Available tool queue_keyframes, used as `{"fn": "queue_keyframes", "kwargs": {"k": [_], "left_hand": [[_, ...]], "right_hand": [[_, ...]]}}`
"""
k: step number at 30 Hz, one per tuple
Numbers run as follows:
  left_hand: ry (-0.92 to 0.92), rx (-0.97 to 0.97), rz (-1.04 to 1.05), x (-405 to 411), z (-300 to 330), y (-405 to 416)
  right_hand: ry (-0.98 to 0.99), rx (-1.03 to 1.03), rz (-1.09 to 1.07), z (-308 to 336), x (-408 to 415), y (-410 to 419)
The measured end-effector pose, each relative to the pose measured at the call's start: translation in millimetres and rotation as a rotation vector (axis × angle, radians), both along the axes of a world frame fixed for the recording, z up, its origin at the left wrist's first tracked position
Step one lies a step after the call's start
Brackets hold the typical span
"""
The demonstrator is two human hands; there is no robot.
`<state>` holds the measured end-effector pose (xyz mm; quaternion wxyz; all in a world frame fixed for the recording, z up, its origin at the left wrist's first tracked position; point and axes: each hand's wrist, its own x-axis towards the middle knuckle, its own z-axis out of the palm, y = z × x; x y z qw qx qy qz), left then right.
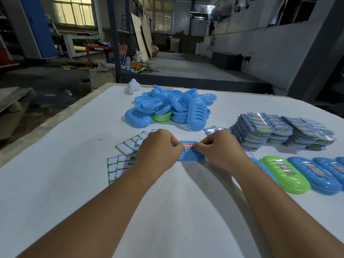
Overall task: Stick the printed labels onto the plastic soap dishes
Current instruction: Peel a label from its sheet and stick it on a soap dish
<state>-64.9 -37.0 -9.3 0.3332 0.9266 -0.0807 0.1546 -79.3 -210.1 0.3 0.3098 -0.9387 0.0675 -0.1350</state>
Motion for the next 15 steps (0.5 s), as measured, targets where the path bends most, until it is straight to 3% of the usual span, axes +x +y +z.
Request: {"fn": "queue_keyframes", "kwargs": {"k": [15], "left_hand": [[-0.153, 0.374, 0.058, 1.3, 7.5, -11.6]], "right_hand": [[-0.003, -0.263, -0.100, 4.7, 1.9, 13.5]]}}
